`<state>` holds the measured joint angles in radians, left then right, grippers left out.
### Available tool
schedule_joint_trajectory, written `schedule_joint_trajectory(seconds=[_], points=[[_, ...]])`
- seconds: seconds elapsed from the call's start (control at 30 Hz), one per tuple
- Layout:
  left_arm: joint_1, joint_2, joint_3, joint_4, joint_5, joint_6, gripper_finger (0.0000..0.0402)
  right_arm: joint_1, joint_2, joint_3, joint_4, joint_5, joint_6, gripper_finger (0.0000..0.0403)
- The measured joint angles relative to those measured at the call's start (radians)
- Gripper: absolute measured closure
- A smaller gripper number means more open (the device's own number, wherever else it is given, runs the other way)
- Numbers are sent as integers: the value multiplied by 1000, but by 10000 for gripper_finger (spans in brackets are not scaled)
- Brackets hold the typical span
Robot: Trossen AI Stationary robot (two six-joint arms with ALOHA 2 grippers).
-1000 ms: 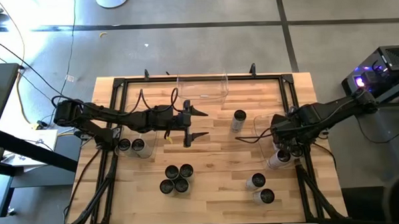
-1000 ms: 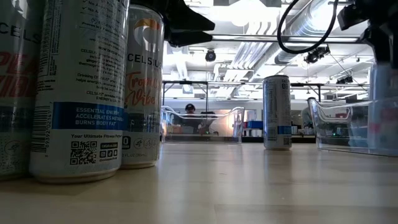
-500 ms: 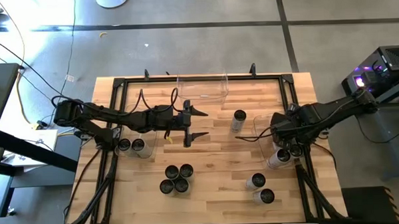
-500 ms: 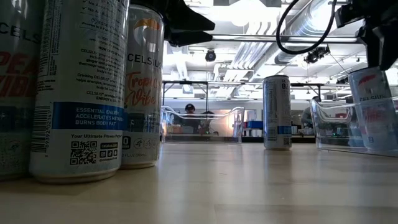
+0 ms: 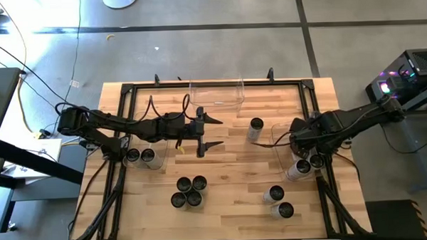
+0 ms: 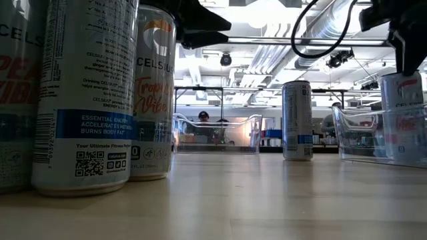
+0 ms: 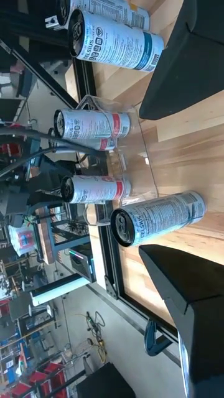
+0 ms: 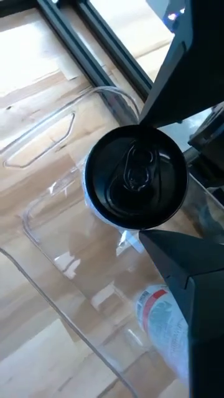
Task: Sort soda cans
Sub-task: Put the white-pink soda can into the right transparent bin
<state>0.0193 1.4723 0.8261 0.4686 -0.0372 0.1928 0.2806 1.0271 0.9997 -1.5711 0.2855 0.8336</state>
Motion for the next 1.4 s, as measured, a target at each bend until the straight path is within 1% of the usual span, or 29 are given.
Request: schedule_joint_trajectory(seconds=[0.4, 0.6, 0.83, 0.97, 1.17, 1.27, 1.4], points=[[0, 0, 0, -1, 0, 0, 61, -65, 0, 0, 0, 14, 12, 92], [0, 0, 0, -1, 1, 0, 61, -80, 0, 0, 5, 82, 8, 91], [0, 0, 0, -2, 6, -5, 61, -93, 1, 0, 1, 82, 52, 91], [0, 0, 0, -2, 9, -6, 61, -93, 2, 0, 1, 81, 107, 91], [0, 0, 0, -2, 9, -6, 61, -93, 2, 0, 1, 61, 111, 90], [0, 0, 0, -2, 18, -8, 61, -100, 2, 0, 0, 45, 127, 81], [0, 0, 0, -1, 53, -9, 61, -115, 2, 0, 0, 36, 126, 60]])
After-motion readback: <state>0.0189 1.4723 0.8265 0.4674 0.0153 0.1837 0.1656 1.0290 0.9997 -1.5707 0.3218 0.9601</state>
